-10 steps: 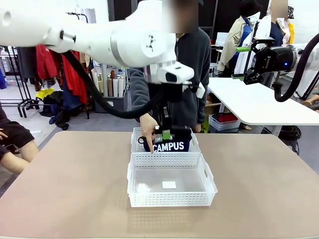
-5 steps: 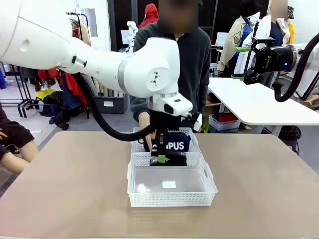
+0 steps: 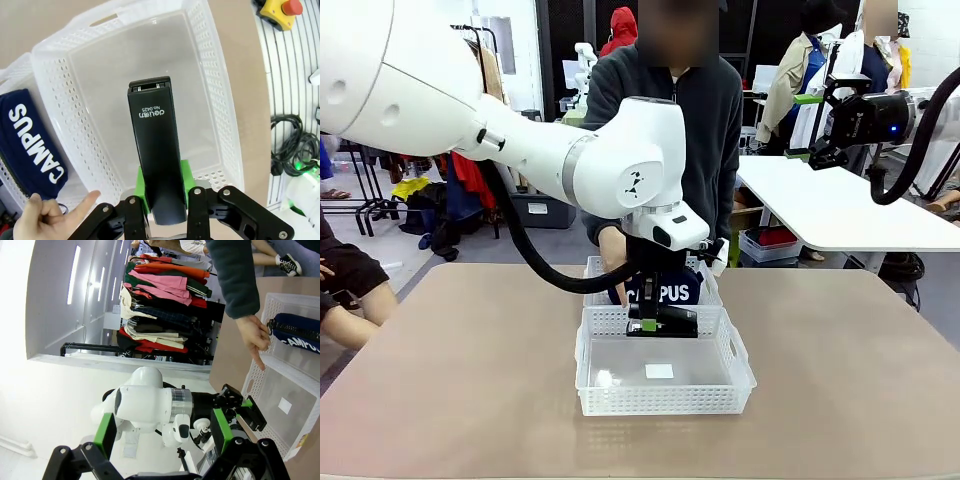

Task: Distribute items into two baskets.
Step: Place the picked Stapler into the Organizing basket as instructed by the person.

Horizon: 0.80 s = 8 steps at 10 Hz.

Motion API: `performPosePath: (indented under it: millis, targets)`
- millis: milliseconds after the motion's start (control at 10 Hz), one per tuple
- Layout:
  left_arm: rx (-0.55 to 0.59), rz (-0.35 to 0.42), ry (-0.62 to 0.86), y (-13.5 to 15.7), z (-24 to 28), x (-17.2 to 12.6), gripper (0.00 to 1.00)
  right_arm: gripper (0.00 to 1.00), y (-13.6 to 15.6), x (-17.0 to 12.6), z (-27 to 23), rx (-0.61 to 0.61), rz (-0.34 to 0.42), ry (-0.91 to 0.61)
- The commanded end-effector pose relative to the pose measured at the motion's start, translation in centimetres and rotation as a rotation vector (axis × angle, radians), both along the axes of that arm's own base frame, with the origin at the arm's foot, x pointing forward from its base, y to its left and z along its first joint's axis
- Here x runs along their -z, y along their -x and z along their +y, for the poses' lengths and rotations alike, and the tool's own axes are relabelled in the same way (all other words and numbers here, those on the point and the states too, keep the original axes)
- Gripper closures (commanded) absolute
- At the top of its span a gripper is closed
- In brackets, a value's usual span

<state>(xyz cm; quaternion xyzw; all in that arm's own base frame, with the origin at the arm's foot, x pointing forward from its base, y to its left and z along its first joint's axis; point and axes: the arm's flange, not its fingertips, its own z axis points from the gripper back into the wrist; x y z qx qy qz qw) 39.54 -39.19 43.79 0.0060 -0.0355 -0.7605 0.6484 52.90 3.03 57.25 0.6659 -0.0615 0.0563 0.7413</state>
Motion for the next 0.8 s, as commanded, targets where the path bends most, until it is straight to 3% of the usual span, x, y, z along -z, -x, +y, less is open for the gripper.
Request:
performPosePath:
  millis: [0, 200, 300, 700]
  targets:
    - [-0.001, 0.004, -0.009, 0.2, 0.2, -0.4, 1.0, 0.0, 0.1, -0.2, 0.0, 0.001, -0.004, -0.004]
    - [0.0, 0.004, -0.004, 0.0, 0.0, 0.0, 1.0, 0.0, 0.1, -0.2, 0.0, 0.001, -0.004, -0.004]
    - [0.018, -0.039, -0.053, 0.7, -0.8, -0.4, 1.0, 0.0, 0.1, -0.2, 0.0, 0.001, -0.004, -0.004]
    - [-0.137, -0.006, -0.071, -2.0, -1.9, 2.4, 1.0, 0.0, 0.1, -0.2, 0.0, 0.001, -0.004, -0.004]
